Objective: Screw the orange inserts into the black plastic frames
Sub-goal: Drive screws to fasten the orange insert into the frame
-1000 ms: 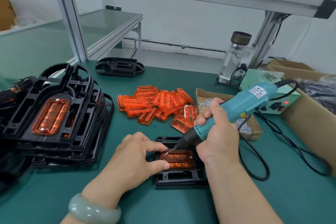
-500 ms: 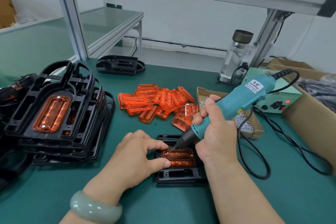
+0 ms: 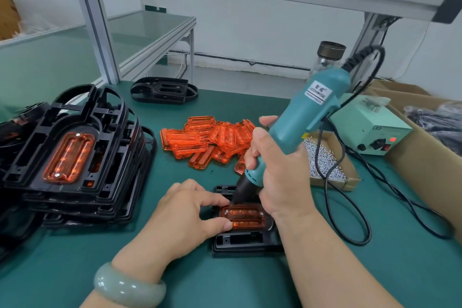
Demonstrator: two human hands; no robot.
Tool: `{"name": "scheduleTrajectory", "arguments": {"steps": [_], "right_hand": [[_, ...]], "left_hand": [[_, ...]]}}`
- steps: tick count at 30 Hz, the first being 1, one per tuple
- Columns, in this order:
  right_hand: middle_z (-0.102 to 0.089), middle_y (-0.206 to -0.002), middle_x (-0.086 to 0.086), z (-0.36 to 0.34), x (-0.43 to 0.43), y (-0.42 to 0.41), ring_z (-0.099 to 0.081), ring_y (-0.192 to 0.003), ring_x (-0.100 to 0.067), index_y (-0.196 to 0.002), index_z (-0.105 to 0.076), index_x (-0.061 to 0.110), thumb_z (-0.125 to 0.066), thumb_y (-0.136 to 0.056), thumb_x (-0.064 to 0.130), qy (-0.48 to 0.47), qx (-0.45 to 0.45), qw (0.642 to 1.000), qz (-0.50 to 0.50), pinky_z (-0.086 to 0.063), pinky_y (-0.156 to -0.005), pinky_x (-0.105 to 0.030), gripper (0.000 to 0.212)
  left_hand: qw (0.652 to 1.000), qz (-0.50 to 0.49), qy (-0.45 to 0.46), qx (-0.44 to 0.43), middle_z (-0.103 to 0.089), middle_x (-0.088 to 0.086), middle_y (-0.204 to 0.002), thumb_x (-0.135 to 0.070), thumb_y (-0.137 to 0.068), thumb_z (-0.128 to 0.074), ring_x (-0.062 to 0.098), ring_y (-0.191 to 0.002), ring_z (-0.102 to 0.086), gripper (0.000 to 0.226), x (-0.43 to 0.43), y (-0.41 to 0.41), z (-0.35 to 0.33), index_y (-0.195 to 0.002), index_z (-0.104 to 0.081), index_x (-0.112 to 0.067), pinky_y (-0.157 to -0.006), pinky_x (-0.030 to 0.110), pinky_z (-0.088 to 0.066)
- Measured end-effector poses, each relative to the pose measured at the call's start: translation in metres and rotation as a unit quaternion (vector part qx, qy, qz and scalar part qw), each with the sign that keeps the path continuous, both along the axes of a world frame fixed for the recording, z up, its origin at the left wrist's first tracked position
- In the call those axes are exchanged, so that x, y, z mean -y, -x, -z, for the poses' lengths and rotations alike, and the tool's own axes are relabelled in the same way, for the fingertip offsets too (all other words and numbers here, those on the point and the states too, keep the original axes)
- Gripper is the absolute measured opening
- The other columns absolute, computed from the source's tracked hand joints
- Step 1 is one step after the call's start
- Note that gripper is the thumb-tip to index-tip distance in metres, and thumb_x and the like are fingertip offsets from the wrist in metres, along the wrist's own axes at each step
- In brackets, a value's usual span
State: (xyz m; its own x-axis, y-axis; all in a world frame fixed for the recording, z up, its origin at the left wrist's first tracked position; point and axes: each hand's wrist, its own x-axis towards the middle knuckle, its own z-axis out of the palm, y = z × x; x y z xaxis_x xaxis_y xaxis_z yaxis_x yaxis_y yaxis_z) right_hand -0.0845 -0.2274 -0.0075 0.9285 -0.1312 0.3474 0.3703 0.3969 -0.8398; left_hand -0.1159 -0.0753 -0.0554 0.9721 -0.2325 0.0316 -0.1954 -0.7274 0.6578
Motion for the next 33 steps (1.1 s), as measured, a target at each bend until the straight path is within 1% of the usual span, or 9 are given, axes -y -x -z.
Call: {"name": "scheduleTrajectory", "arguments": {"steps": [2,4,8,11,13,18,22,27,33], "right_hand": [[-0.05,-0.058,0.004,-0.0008,-0.0025,0.0001,-0.046,-0.043,-0.014,-0.097,-0.057,0.018,-0.067,-0.08,0.016,0.032,0.022,0.999,-0.031,-0.042,-0.049,-0.024,0.02],[-0.049,-0.055,0.003,-0.0012,-0.0051,0.0005,-0.046,-0.044,-0.014,-0.098,-0.058,0.018,-0.069,-0.077,0.023,0.054,0.046,0.996,-0.061,-0.043,-0.05,-0.023,0.024],[-0.049,-0.052,0.004,-0.0027,-0.0089,0.0003,-0.045,-0.043,-0.014,-0.096,-0.061,0.022,-0.067,-0.078,0.025,0.072,0.066,0.99,-0.102,-0.043,-0.05,-0.021,0.019],[-0.049,-0.052,0.004,-0.0029,-0.009,-0.0004,-0.045,-0.043,-0.013,-0.096,-0.061,0.022,-0.067,-0.079,0.027,0.065,0.063,0.989,-0.113,-0.042,-0.05,-0.021,0.019],[-0.049,-0.053,0.004,-0.0024,-0.0082,-0.0007,-0.044,-0.043,-0.014,-0.096,-0.061,0.021,-0.066,-0.08,0.027,0.054,0.061,0.99,-0.119,-0.042,-0.05,-0.023,0.019],[-0.049,-0.054,0.005,-0.0011,-0.0065,0.0007,-0.043,-0.044,-0.013,-0.099,-0.058,0.017,-0.064,-0.082,0.027,0.038,0.058,0.99,-0.125,-0.042,-0.051,-0.022,0.021],[-0.049,-0.054,0.004,-0.0015,-0.007,-0.0001,-0.043,-0.043,-0.012,-0.097,-0.06,0.021,-0.066,-0.081,0.028,0.038,0.053,0.99,-0.123,-0.042,-0.05,-0.022,0.019],[-0.049,-0.054,0.005,-0.0004,-0.0071,-0.0008,-0.044,-0.044,-0.012,-0.092,-0.064,0.029,-0.067,-0.081,0.027,0.044,0.053,0.989,-0.134,-0.042,-0.051,-0.022,0.011],[-0.047,-0.055,0.005,0.0008,-0.0039,0.0007,-0.042,-0.042,-0.012,-0.091,-0.054,0.016,-0.061,-0.084,0.01,0.024,0.033,0.993,-0.109,-0.042,-0.049,-0.023,0.011]], "left_hand": [[1.0,-0.003,0.003,0.003,-0.047,-0.016,-0.092,-0.052,-0.07,-0.075,0.004,-0.096,-0.038,0.029,0.0,0.0001,0.0005,-0.085,-0.053,-0.063,-0.081,0.021,-0.033],[1.0,-0.008,-0.001,0.004,-0.047,-0.016,-0.093,-0.053,-0.07,-0.074,0.003,-0.096,-0.038,0.028,-0.0002,-0.0001,0.0021,-0.094,-0.06,-0.056,-0.079,0.021,-0.031],[1.0,-0.011,-0.007,0.003,-0.046,-0.017,-0.092,-0.055,-0.069,-0.073,0.001,-0.095,-0.036,0.032,-0.0005,-0.0003,0.0042,-0.099,-0.064,-0.051,-0.076,0.02,-0.03],[1.0,-0.009,-0.003,0.004,-0.046,-0.017,-0.092,-0.055,-0.07,-0.072,0.001,-0.095,-0.036,0.031,-0.0007,0.0006,0.0044,-0.099,-0.063,-0.054,-0.076,0.02,-0.031],[1.0,-0.002,0.005,0.002,-0.045,-0.016,-0.091,-0.055,-0.07,-0.072,0.0,-0.094,-0.036,0.025,-0.0003,0.0011,0.0026,-0.091,-0.058,-0.061,-0.076,0.02,-0.032],[1.0,-0.005,-0.009,-0.01,-0.044,-0.015,-0.093,-0.055,-0.073,-0.07,0.006,-0.096,-0.036,0.034,0.0017,0.0001,0.0018,-0.106,-0.062,-0.054,-0.085,0.026,-0.035],[1.0,-0.014,-0.002,-0.022,-0.046,-0.015,-0.094,-0.053,-0.072,-0.072,0.006,-0.098,-0.037,0.034,0.0032,0.0,-0.0001,-0.105,-0.064,-0.05,-0.089,0.028,-0.035],[0.999,-0.026,-0.005,-0.027,-0.046,-0.016,-0.095,-0.054,-0.071,-0.072,0.008,-0.101,-0.037,0.035,0.0039,0.0007,-0.001,-0.105,-0.065,-0.049,-0.092,0.03,-0.036],[0.999,-0.032,-0.019,-0.021,-0.046,-0.018,-0.094,-0.057,-0.069,-0.073,0.008,-0.101,-0.037,0.037,0.0046,-0.001,0.0012,-0.104,-0.064,-0.048,-0.093,0.031,-0.035]]}}
